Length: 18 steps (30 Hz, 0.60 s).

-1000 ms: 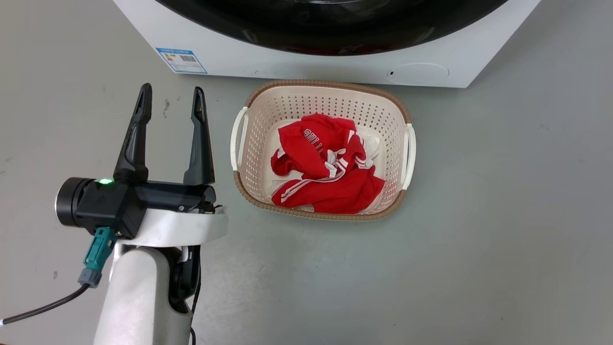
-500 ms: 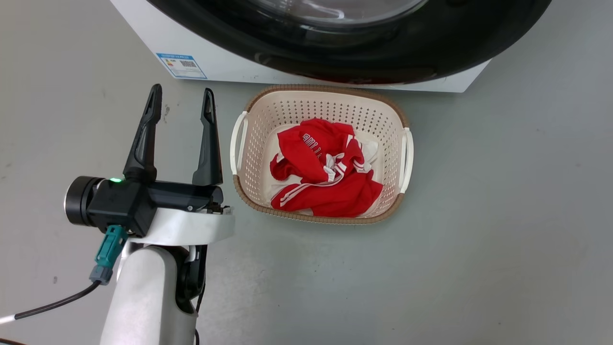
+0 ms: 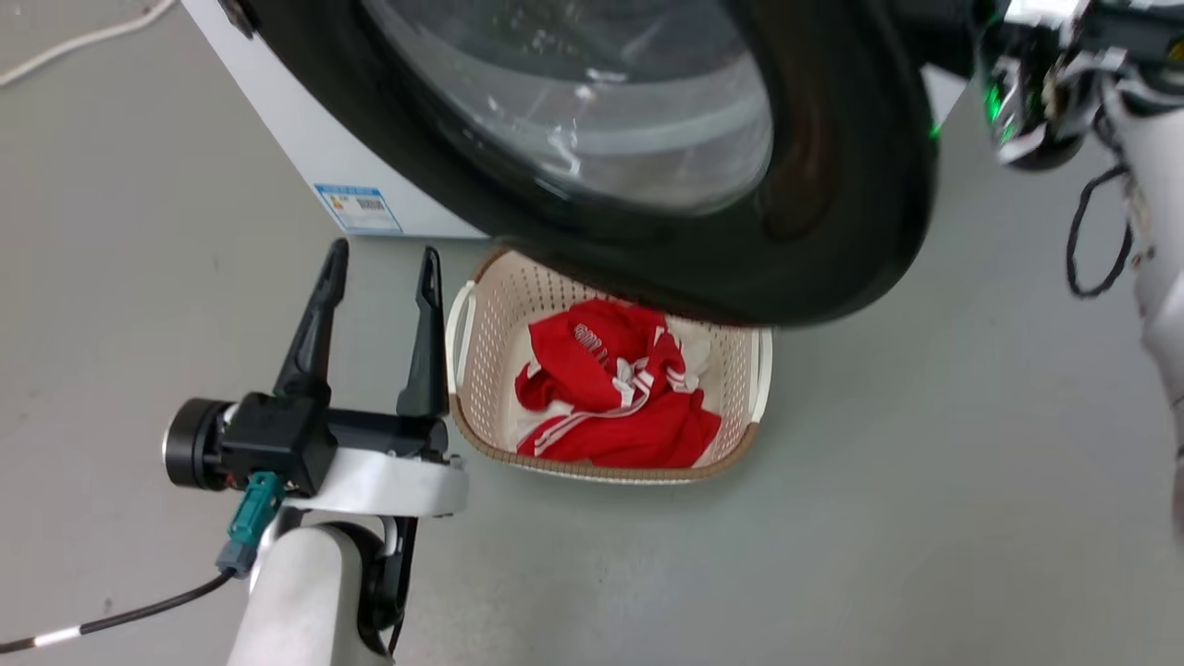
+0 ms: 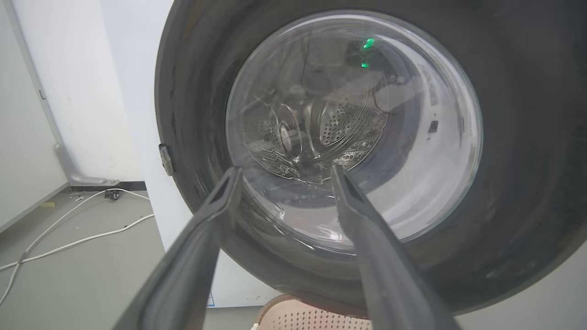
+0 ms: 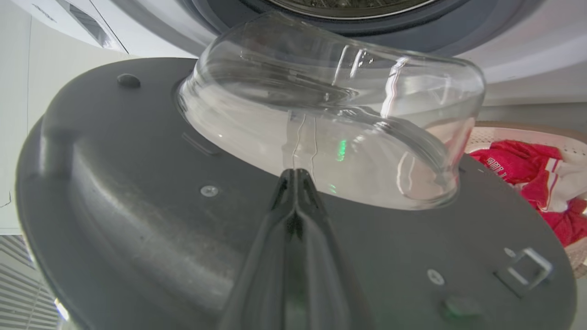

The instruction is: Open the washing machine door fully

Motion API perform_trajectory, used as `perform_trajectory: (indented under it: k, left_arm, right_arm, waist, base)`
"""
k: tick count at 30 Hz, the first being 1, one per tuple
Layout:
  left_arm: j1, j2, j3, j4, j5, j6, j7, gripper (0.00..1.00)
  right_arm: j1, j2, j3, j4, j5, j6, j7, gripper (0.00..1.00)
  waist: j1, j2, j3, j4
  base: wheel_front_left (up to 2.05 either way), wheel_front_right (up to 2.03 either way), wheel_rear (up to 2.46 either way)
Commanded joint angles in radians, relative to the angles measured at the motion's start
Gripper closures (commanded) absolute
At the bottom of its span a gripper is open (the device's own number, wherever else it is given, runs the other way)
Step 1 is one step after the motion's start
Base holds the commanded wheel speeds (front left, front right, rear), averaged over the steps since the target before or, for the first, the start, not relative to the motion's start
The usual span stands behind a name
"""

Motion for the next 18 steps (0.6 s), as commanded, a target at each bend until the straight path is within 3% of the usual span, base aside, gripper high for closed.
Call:
perform_trajectory:
  k: [1,18]
  left_arm:
    - [0.02,-0.001,-0.003,0.006,0.002,0.0,-0.003,0.0]
    - [0.127,-0.001,-0.024,0.045,-0.015,0.005,-0.003,0.0]
  right_arm:
    - [0.039,0.013,0.003,-0.019,0.014,0.0,0.018,1.0]
    - [0.37,0.127,0.037,-0.277,0.107,0.0,0.162,1.0]
  waist:
    - [0.0,0.0,-0.044,-0.001]
    - [0.0,0.0,-0.197,0.021]
  base:
    - [0.0,0.0,0.0]
    - [0.0,0.0,0.0]
